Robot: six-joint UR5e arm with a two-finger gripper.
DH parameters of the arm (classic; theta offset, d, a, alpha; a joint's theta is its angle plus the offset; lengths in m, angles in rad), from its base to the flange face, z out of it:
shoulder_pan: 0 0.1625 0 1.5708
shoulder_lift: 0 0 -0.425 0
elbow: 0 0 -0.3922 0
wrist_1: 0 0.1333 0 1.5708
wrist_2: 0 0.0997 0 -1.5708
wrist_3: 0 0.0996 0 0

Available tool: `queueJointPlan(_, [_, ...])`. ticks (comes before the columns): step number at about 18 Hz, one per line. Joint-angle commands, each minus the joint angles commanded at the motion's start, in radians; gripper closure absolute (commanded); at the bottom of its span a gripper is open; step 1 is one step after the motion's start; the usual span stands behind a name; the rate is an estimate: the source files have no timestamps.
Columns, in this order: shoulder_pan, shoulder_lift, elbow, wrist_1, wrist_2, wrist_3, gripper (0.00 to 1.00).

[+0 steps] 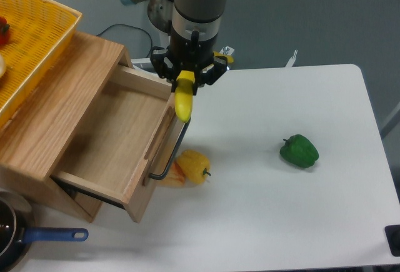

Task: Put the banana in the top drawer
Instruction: 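Carry the held banana up and over the open wooden drawer, then lower the banana into the drawer interior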

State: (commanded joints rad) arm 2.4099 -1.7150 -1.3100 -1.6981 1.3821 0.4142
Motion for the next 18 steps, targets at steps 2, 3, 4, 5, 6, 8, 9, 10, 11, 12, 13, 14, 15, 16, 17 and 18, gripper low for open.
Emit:
queueJointPlan(2, [-0.021,-0.003,0.0,0.003,0.0,0.0,0.74])
queueJointPlan(3, [-0.032,-0.005,0.0,0.011,-0.002,0.0,0.74])
queueJointPlan(4, [-0.037,-0.006,0.0,0.017,-0.002,-0.002,0.74])
queueJointPlan(5, [-0.046,-0.011,0.0,0.021,-0.002,-0.015,0.74])
queueJointPlan(6, [-0.057,-0.012,0.002,0.021,0.0,-0.035,0.74])
queueJointPlan(8, [-0.069,-0.021,0.002,0.021,-0.002,-0.055,0.73])
queueJointPlan(9, [-0.075,-0.023,0.002,0.021,-0.002,-0.061,0.73])
queueJointPlan(10, [-0.08,-0.026,0.0,0.021,-0.003,-0.078,0.73])
queueJointPlan(11, [-0.092,-0.031,0.0,0.021,-0.002,-0.095,0.73])
queueJointPlan(12, [-0.098,-0.031,0.0,0.021,-0.002,-0.104,0.73])
queueJointPlan(13, [-0.1,-0.031,0.0,0.021,-0.003,-0.11,0.73])
queueJointPlan(14, [-0.101,-0.031,0.0,0.021,-0.003,-0.117,0.73])
queueJointPlan(15, [-0.103,-0.031,0.0,0.021,-0.003,-0.121,0.73])
queueJointPlan(16, [-0.106,-0.031,0.0,0.021,-0.003,-0.124,0.73])
queueJointPlan(17, [-0.109,-0.031,-0.002,0.021,-0.003,-0.127,0.73])
queueJointPlan(18, [-0.109,-0.031,-0.002,0.021,-0.003,-0.136,0.73])
